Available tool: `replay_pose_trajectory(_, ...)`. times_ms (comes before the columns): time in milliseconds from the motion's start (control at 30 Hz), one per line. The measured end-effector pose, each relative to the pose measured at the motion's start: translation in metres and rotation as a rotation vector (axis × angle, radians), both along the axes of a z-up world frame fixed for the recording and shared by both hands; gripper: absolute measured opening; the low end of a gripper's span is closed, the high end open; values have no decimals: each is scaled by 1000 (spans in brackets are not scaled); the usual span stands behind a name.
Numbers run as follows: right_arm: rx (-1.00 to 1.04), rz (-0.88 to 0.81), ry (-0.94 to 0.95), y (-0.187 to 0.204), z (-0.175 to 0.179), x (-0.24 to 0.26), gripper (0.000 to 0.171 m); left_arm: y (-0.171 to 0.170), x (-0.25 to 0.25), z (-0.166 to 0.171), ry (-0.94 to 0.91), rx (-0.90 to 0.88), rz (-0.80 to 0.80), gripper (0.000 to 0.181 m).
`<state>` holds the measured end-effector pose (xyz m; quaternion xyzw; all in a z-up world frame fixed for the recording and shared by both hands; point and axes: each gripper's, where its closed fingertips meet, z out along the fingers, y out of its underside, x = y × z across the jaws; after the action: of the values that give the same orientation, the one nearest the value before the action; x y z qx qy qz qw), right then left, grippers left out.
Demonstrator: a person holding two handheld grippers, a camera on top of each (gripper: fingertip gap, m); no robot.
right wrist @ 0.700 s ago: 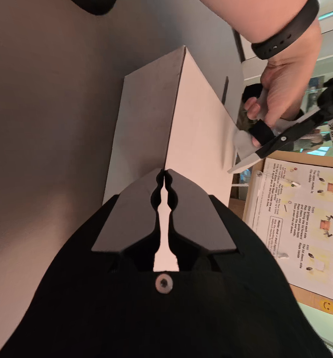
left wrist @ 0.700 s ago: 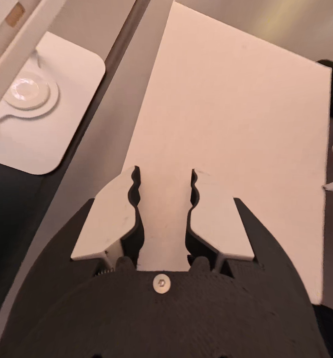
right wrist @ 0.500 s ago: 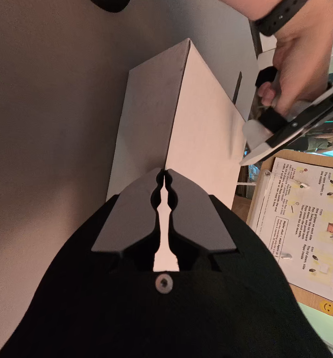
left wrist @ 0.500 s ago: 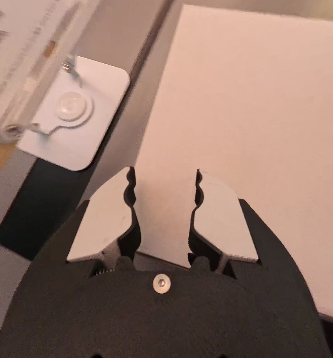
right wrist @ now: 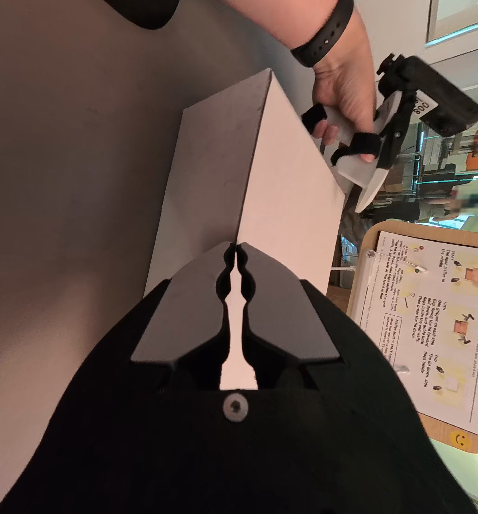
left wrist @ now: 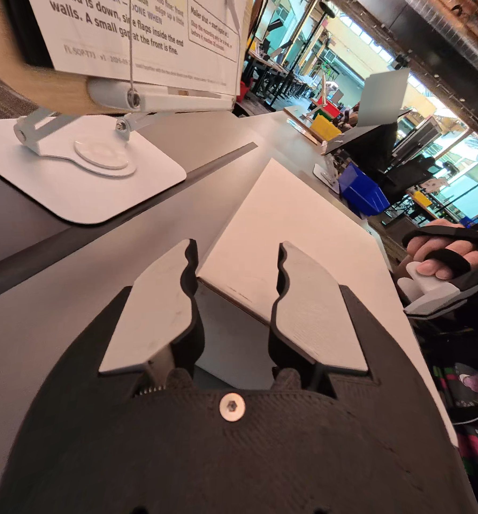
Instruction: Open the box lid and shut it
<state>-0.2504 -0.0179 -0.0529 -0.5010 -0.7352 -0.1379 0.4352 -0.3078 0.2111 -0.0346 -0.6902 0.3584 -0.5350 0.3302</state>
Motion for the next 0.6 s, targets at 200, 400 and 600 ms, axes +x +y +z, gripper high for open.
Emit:
replay_pose_trajectory(200, 35, 4, 11, 2, 3, -1, 1, 0, 7, -3, -36, -9, -47, 51)
replay_pose_trajectory(400, 31, -4, 5, 2, 1, -1, 1, 9, -2, 0, -8, 63, -17, 61)
replay_pose_trajectory(600, 32, -4, 4, 2, 0, -1, 1, 6, -7, -18, 54, 25, -72, 52)
